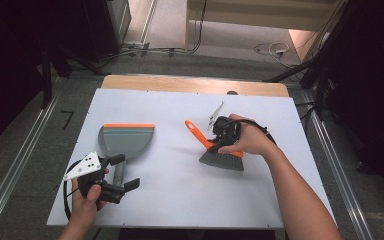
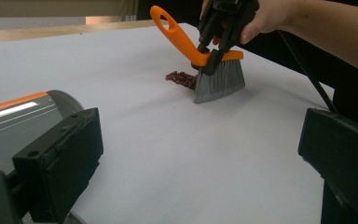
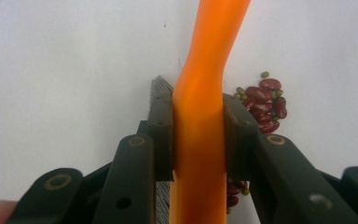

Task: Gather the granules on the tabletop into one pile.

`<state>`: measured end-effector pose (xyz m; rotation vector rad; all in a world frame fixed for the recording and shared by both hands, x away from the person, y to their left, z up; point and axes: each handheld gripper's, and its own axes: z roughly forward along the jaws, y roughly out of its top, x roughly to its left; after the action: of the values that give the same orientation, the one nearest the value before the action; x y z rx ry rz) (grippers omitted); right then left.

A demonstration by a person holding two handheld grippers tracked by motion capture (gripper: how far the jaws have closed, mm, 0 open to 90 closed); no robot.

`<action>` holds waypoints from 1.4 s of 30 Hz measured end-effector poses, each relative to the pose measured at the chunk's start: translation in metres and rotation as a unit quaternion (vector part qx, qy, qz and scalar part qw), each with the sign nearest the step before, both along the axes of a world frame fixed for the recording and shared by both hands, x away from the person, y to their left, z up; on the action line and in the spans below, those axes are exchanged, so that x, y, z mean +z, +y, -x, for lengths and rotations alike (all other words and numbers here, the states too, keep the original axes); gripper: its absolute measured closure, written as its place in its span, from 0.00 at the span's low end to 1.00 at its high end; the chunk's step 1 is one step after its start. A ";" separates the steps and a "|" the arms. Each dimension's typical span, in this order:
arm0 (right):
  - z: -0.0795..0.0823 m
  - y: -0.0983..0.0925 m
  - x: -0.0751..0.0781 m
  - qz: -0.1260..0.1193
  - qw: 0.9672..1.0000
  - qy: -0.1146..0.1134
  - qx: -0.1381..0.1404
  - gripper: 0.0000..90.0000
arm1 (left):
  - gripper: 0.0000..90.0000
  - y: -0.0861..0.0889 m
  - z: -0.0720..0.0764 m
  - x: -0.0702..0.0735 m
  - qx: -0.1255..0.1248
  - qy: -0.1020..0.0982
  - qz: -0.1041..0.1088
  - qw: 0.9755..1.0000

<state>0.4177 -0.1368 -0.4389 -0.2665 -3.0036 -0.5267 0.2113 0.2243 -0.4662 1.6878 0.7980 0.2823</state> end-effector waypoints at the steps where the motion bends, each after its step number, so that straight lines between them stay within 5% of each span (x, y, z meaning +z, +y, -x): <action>1: -0.001 0.000 0.000 -0.002 1.000 0.002 0.002 0.75 | 0.01 0.000 0.000 0.000 0.000 0.000 0.000 1.000; 24: -0.031 0.001 0.001 -0.008 1.000 -0.015 -0.016 0.75 | 0.01 0.001 -0.001 0.000 -0.001 -0.002 0.004 1.000; 42: -0.038 0.004 0.001 -0.010 1.000 -0.017 -0.017 0.75 | 0.01 0.001 -0.002 -0.001 0.001 0.003 0.002 1.000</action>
<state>0.4559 -0.1325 -0.4376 -0.3121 -3.0298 -0.5700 0.2130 0.2251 -0.4676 1.6848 0.8042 0.2772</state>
